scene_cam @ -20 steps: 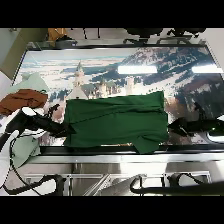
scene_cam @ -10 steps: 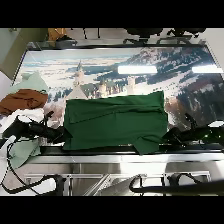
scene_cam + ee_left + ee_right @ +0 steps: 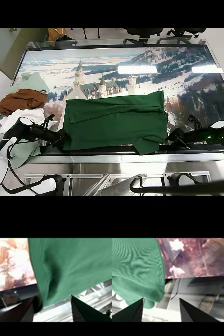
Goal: Fold the shirts.
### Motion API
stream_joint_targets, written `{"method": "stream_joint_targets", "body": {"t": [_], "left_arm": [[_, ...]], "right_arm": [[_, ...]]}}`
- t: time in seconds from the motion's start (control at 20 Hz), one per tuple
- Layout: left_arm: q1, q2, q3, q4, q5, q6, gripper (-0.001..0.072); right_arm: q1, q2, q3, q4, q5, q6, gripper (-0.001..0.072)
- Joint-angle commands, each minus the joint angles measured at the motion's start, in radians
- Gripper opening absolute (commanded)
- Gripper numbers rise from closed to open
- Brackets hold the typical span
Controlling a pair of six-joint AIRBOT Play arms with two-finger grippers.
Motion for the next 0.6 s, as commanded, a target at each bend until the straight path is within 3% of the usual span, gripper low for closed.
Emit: {"method": "stream_joint_targets", "body": {"t": [0.0, 0.05, 0.1, 0.3, 0.55], "left_arm": [[0.0, -0.001, -0.025, -0.001, 0.054, 0.006, 0.0227], [0.0, -0.001, -0.008, -0.001, 0.055, 0.006, 0.0087], [-0.004, -0.001, 0.012, -0.003, 0.054, 0.006, 0.0054], [-0.005, -0.001, 0.042, -0.004, 0.042, 0.006, 0.0016], [-0.005, -0.001, 0.04, -0.003, 0.022, 0.006, 0.0016]], "right_arm": [[-0.001, -0.021, -0.037, 0.04, -0.037, -0.031, 0.0511], [-0.001, -0.036, -0.044, 0.082, -0.056, -0.061, 0.0511], [-0.001, -0.053, -0.048, 0.126, -0.071, -0.095, 0.0511], [0.014, -0.151, -0.048, 0.33, -0.062, -0.222, 0.0505], [0.191, -0.19, -0.048, 0.343, -0.005, -0.223, 0.0504]]}}
